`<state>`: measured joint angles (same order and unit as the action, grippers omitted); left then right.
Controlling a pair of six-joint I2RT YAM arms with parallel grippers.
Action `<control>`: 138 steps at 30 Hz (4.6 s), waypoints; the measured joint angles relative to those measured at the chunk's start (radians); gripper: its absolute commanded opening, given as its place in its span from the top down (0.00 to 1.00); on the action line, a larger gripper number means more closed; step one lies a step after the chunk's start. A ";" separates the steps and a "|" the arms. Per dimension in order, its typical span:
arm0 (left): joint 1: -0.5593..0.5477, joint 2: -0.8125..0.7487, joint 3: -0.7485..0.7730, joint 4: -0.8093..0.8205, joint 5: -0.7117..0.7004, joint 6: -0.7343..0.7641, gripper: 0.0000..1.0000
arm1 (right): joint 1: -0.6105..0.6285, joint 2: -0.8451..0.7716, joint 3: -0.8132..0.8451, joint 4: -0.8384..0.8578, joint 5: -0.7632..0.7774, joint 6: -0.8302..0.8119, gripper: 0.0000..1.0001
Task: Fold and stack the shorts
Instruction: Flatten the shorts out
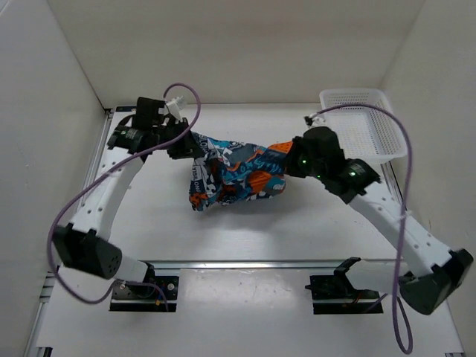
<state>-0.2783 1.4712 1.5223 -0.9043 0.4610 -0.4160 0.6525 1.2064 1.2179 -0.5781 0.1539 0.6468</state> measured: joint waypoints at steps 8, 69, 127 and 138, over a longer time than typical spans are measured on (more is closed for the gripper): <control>-0.026 -0.266 0.034 -0.063 -0.032 -0.016 0.90 | -0.081 -0.082 0.319 -0.193 0.106 -0.187 1.00; 0.156 0.500 0.145 0.029 -0.154 -0.177 0.90 | 0.250 0.597 0.146 -0.068 0.336 -0.232 1.00; 0.059 0.275 -0.356 0.101 -0.394 -0.377 0.90 | -0.306 -0.097 -0.734 0.089 -0.166 0.383 1.00; 0.119 0.469 0.566 -0.145 -0.402 -0.320 0.90 | -0.421 0.380 0.303 0.000 -0.081 0.095 1.00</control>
<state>-0.1589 1.9400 2.0888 -1.0496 0.0593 -0.7357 0.2317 1.5867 1.5204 -0.5781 0.0727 0.7414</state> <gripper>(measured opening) 0.125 0.024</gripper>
